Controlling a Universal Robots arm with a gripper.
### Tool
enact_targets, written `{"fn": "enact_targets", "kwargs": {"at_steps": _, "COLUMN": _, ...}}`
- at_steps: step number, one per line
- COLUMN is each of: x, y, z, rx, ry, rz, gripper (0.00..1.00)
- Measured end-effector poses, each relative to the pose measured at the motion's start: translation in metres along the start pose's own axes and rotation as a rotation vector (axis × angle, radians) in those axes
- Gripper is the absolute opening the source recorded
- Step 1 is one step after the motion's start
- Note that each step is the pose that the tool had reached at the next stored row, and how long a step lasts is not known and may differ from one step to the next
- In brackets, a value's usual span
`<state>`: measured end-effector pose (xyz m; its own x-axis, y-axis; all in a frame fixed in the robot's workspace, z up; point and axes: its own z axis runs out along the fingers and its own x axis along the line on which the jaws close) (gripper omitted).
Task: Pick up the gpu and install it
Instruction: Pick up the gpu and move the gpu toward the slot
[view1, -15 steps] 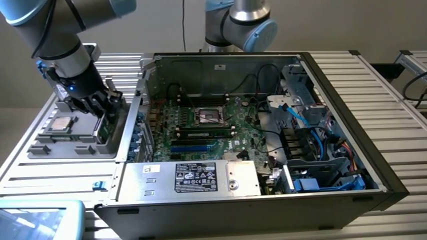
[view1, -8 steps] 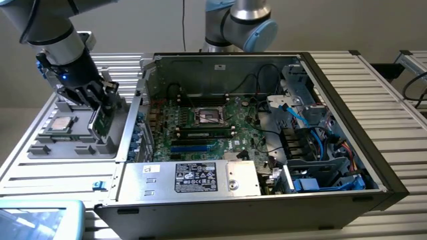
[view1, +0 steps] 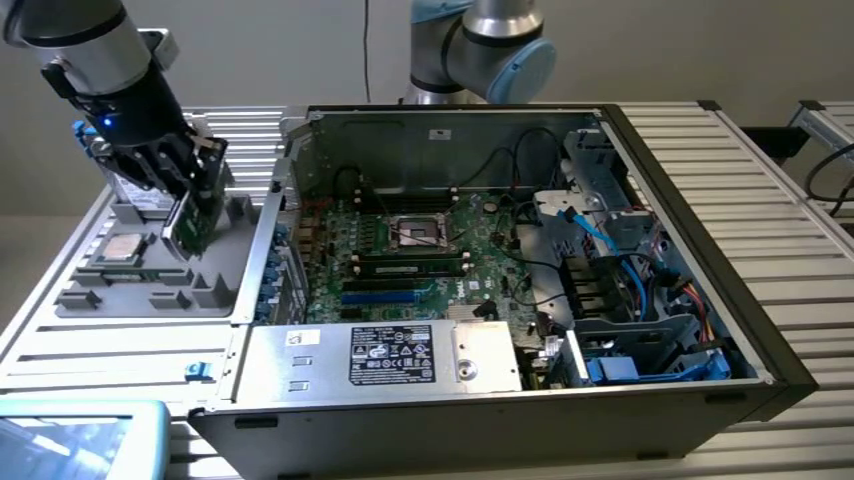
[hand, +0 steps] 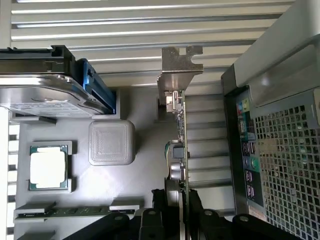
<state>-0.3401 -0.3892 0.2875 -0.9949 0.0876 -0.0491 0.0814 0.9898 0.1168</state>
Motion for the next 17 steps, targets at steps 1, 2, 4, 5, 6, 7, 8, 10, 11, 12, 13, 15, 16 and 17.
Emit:
{"fn": "enact_targets", "kwargs": {"at_steps": 1, "x": 0.000, "y": 0.0001, "z": -0.0046, "rx": 0.0000, "ry": 0.0001, "rz": 0.000, "gripper": 0.30}}
{"fn": "enact_targets", "kwargs": {"at_steps": 2, "x": -0.001, "y": 0.0002, "z": -0.0093, "rx": 0.0000, "ry": 0.0000, "rz": 0.000, "gripper": 0.30}}
{"fn": "enact_targets", "kwargs": {"at_steps": 4, "x": -0.001, "y": 0.0005, "z": -0.0183, "rx": 0.0001, "ry": 0.0001, "rz": 0.000, "gripper": 0.30}}
{"fn": "enact_targets", "kwargs": {"at_steps": 5, "x": -0.001, "y": 0.0007, "z": -0.0228, "rx": 0.0000, "ry": 0.0000, "rz": 0.000, "gripper": 0.30}}
{"fn": "enact_targets", "kwargs": {"at_steps": 6, "x": -0.002, "y": 0.0008, "z": -0.0272, "rx": 0.0000, "ry": 0.0001, "rz": 0.000, "gripper": 0.30}}
{"fn": "enact_targets", "kwargs": {"at_steps": 7, "x": -0.002, "y": 0.0011, "z": -0.0318, "rx": 0.0001, "ry": 0.0004, "rz": 0.000, "gripper": 0.30}}
{"fn": "enact_targets", "kwargs": {"at_steps": 8, "x": -0.003, "y": 0.0014, "z": -0.0364, "rx": 0.0000, "ry": 0.0004, "rz": 0.000, "gripper": 0.30}}
{"fn": "enact_targets", "kwargs": {"at_steps": 10, "x": -0.006, "y": 0.0021, "z": -0.0453, "rx": 0.0001, "ry": 0.0012, "rz": 0.000, "gripper": 0.30}}
{"fn": "enact_targets", "kwargs": {"at_steps": 11, "x": -0.007, "y": 0.0024, "z": -0.0500, "rx": 0.0002, "ry": 0.0018, "rz": 0.001, "gripper": 0.30}}
{"fn": "enact_targets", "kwargs": {"at_steps": 12, "x": -0.008, "y": 0.0027, "z": -0.0545, "rx": 0.0003, "ry": 0.0026, "rz": 0.001, "gripper": 0.30}}
{"fn": "enact_targets", "kwargs": {"at_steps": 13, "x": -0.010, "y": 0.0031, "z": -0.0590, "rx": 0.0004, "ry": 0.0036, "rz": 0.001, "gripper": 0.30}}
{"fn": "enact_targets", "kwargs": {"at_steps": 15, "x": -0.012, "y": 0.0039, "z": -0.0680, "rx": 0.0006, "ry": 0.0056, "rz": 0.001, "gripper": 0.30}}
{"fn": "enact_targets", "kwargs": {"at_steps": 16, "x": -0.014, "y": 0.0043, "z": -0.0724, "rx": 0.0006, "ry": 0.0068, "rz": 0.001, "gripper": 0.30}}
{"fn": "enact_targets", "kwargs": {"at_steps": 17, "x": -0.015, "y": 0.0047, "z": -0.0767, "rx": 0.0007, "ry": 0.0083, "rz": 0.001, "gripper": 0.30}}
